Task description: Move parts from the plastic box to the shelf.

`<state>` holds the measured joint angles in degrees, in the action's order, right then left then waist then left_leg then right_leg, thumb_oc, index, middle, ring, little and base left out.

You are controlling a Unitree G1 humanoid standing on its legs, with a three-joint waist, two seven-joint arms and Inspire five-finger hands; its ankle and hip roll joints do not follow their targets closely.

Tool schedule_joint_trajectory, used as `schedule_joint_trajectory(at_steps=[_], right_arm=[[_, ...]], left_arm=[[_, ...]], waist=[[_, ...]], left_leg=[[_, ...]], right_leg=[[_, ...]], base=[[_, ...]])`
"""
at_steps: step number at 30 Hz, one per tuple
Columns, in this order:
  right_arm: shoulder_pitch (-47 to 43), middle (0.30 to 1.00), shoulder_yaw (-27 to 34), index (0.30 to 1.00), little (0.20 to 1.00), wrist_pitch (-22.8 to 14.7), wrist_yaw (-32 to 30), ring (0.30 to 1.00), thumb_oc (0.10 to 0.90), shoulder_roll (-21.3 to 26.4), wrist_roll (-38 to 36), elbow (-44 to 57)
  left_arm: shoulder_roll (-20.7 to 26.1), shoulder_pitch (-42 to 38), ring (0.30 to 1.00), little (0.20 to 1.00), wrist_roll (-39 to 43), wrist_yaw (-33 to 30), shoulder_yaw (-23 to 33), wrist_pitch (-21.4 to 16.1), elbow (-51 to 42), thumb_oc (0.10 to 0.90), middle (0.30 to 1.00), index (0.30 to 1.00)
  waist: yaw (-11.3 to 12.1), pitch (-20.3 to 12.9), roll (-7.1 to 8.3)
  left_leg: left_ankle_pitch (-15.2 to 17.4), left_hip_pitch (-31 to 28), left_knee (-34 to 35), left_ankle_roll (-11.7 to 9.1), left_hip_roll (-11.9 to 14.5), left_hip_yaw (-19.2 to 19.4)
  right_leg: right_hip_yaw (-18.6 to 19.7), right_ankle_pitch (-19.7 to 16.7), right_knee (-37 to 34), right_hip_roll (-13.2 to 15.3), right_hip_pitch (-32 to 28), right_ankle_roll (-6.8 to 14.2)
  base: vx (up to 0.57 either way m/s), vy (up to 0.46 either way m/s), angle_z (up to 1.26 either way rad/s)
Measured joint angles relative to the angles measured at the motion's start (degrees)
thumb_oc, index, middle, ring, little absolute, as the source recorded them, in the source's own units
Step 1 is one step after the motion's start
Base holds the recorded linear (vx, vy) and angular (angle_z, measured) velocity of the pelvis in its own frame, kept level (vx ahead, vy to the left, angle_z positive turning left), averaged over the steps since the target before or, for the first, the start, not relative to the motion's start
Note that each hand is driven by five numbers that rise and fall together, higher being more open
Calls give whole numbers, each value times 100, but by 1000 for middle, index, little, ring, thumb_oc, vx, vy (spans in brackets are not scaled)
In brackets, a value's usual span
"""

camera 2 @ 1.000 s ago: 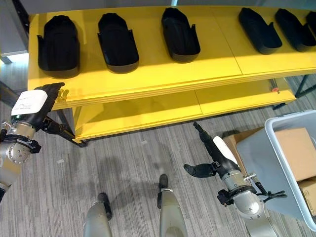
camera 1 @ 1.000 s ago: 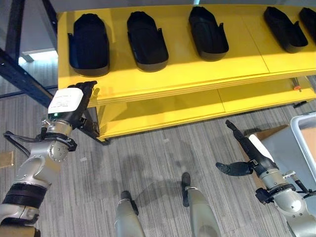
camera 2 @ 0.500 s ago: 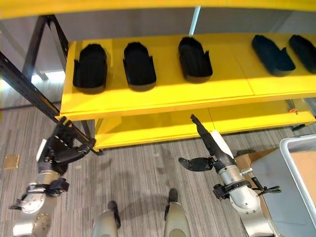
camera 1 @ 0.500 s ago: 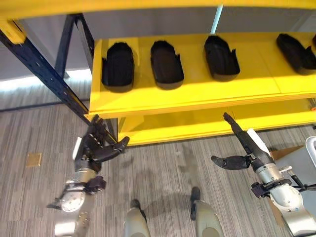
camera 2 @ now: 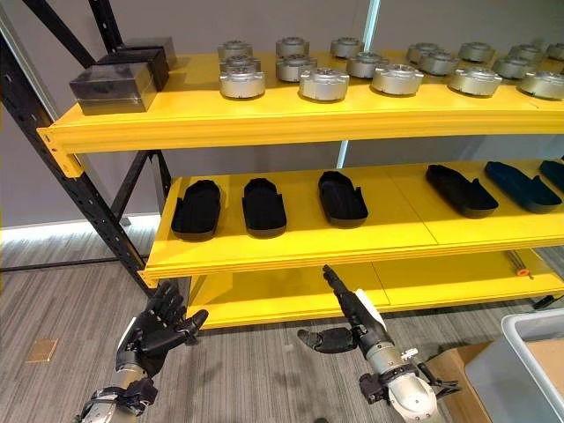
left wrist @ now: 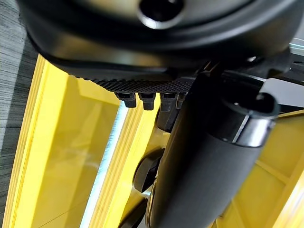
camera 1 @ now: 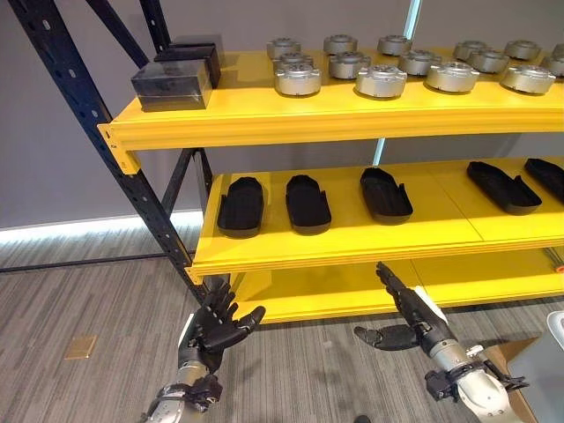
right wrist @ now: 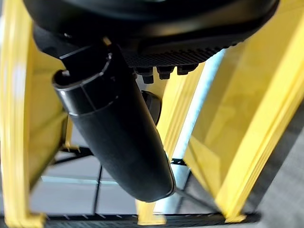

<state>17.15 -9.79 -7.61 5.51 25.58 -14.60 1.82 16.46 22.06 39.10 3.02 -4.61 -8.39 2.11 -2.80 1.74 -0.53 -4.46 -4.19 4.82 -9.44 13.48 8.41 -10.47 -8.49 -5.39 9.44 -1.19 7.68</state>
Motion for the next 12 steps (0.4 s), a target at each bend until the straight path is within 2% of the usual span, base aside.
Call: schedule_joint_trajectory(at_steps=[5, 8, 12], right_arm=[[-33, 1000, -139, 1000, 1000, 46, -28, 1000, 900, 9, -259, 9], [-70, 1000, -220, 1000, 1000, 46, -105, 1000, 900, -1, -537, 2], [-205, 1000, -370, 1000, 1000, 46, -124, 1000, 900, -3, -644, -3]], left_arm=[[24, -30, 1000, 1000, -9, -28, -99, 12, 17, 900, 1000, 1000], [47, -48, 1000, 1000, -105, -52, -163, 13, 23, 900, 1000, 1000], [58, -92, 1000, 1000, -176, -156, -194, 12, 23, 900, 1000, 1000]], waist=[[8, -92, 65], [16, -148, 158], [9, -159, 174]], left_leg=[[-11, 3, 1, 15, -76, 34], [-22, 0, 0, 31, -83, 49], [-36, -14, 0, 49, -86, 85]], right_leg=[[42, -25, -1, 85, 9, 20], [57, -43, -1, 114, 18, 15], [71, -65, -1, 110, 30, 19]], base=[[7, 19, -3], [0, 0, 0], [13, 7, -4]])
